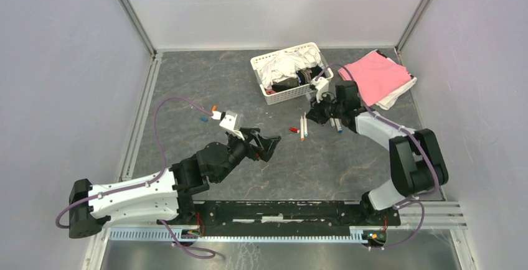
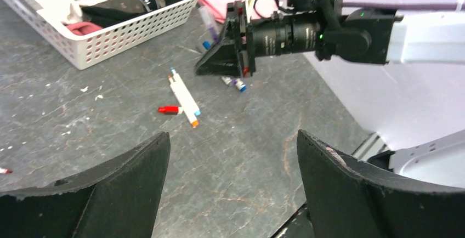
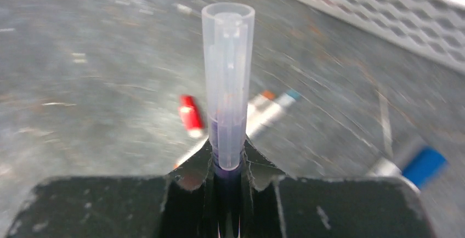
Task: Insert the pens into the pen caps
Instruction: Press the pen cap onto the pen, then place the pen in the pen cap.
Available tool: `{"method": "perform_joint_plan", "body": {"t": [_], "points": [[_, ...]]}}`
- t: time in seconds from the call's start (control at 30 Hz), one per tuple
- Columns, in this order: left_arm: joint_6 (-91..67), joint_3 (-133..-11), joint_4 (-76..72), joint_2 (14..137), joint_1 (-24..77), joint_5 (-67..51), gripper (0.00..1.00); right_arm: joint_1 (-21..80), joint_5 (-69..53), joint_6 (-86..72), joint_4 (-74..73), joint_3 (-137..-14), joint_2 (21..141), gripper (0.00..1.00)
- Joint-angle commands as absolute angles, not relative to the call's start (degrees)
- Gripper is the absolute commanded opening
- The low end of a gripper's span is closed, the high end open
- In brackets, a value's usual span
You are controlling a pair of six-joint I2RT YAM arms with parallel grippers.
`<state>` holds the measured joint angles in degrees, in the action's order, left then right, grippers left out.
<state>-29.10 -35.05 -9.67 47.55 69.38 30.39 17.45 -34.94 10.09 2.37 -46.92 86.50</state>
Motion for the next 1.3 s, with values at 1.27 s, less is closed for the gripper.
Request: {"method": "perform_joint_plan", "body": {"t": [1.27], "points": [[-29.8,-29.7,-9.1,46.2,68.8,38.0,1.00,5.1,-38.0,18.8,-2.5,-47.6,78.3,0.47]]}}
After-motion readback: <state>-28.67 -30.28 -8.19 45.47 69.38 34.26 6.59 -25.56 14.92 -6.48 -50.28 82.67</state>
